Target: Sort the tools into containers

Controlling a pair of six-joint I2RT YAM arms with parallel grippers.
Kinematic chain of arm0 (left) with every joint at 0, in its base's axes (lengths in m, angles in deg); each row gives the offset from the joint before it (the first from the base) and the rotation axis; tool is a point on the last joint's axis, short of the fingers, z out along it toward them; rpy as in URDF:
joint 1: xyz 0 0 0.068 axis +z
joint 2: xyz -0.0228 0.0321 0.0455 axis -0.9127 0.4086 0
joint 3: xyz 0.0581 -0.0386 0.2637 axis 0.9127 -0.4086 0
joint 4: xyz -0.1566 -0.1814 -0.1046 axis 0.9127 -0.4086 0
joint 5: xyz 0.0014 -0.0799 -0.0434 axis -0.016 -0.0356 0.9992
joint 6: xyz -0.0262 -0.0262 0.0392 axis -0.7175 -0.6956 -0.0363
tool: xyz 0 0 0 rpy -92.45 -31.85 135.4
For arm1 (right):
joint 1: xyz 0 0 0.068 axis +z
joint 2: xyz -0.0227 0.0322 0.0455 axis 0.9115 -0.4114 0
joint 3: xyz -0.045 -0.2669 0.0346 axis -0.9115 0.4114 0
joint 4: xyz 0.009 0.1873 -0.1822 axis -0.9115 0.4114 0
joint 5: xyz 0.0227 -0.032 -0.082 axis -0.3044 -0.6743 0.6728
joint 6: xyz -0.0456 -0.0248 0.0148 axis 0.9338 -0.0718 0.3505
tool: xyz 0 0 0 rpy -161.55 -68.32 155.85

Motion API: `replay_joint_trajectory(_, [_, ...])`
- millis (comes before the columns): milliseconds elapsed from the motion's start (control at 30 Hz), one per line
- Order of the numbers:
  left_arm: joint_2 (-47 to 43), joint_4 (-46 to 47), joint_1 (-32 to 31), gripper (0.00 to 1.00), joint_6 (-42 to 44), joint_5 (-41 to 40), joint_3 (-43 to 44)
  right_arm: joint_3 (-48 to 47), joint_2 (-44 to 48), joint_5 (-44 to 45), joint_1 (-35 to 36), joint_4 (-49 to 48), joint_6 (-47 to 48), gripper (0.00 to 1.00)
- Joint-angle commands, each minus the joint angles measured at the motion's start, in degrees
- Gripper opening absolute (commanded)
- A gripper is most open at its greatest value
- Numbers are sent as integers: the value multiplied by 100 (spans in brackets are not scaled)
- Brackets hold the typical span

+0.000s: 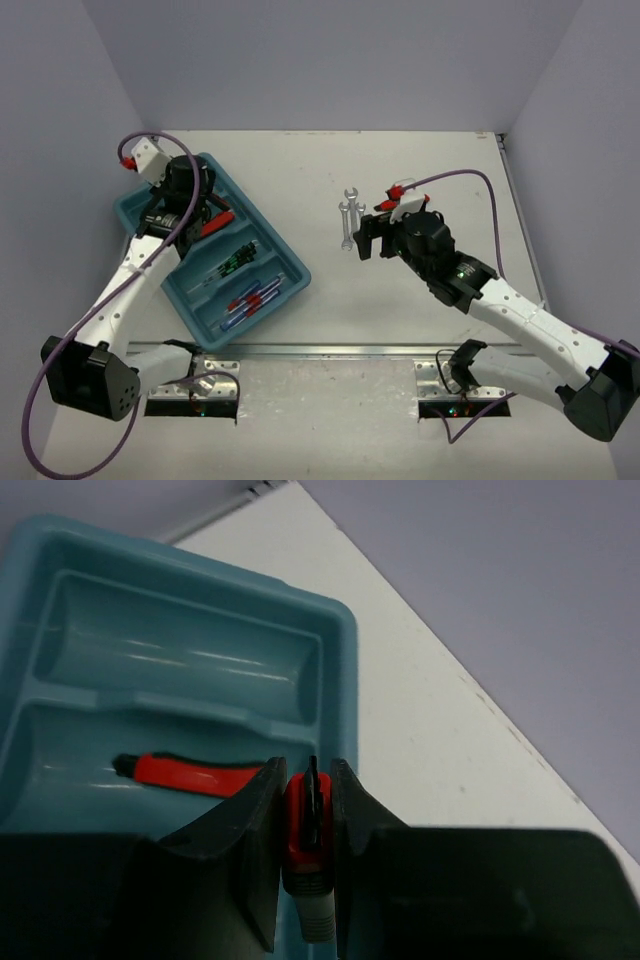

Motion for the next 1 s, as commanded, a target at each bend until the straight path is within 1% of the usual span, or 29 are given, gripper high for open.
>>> replay_joint_trajectory(0, [397,310,82,0,-517,-1570,118,205,127,-63,-136,-13,272,99])
replay_joint_trajectory(67, [800,77,184,0,-1175,-1821,153,288,149,-185,-204,9,253,99])
replay_joint_trajectory(133, [1074,-53,359,0,-1823,-1748,144,325,141,-278,-238,15,249,99])
replay_joint_trajectory(233, [1412,66,557,0,-2068,-1424,18,334,74,-353,-263,21,273,99])
replay_joint_trajectory(300, [1630,71,734,0,-2415,-1136,-64,351,42,-413,-279,13,280,99])
replay_joint_trajectory(400, [1784,204,905,0,-2747,-946,-288,368,8,-480,-279,5,272,99])
replay_joint_trajectory(433, [1807,275,963,0,-2939,-852,-377,368,-19,-498,-279,5,272,99])
replay_joint_trajectory(533, [1772,715,1086,0,-3144,-529,-918,367,-70,-570,-296,6,273,99])
replay_joint_trajectory(667, [1805,725,1115,7,-3513,-409,-1126,368,-102,-557,-288,10,278,99])
replay_joint_trajectory(700, [1814,704,1117,12,-3628,-390,-1191,368,-110,-553,-288,7,272,99])
replay_joint_trajectory(733, [1808,691,1123,23,-3699,-384,-1249,368,-116,-560,-288,13,272,99])
replay_joint_trajectory(867, [1571,813,1123,75,-3803,-345,-1514,333,-256,-639,-295,13,292,99])
replay_joint_trajectory(900, [1548,813,1123,84,-3783,-326,-1516,330,-273,-640,-288,13,300,99])
replay_joint_trajectory(933, [1439,814,1123,99,-3753,-304,-1523,315,-353,-647,-288,13,307,99])
replay_joint_trajectory(967, [1326,849,1123,100,-3670,-281,-1517,303,-389,-636,-288,13,319,99])
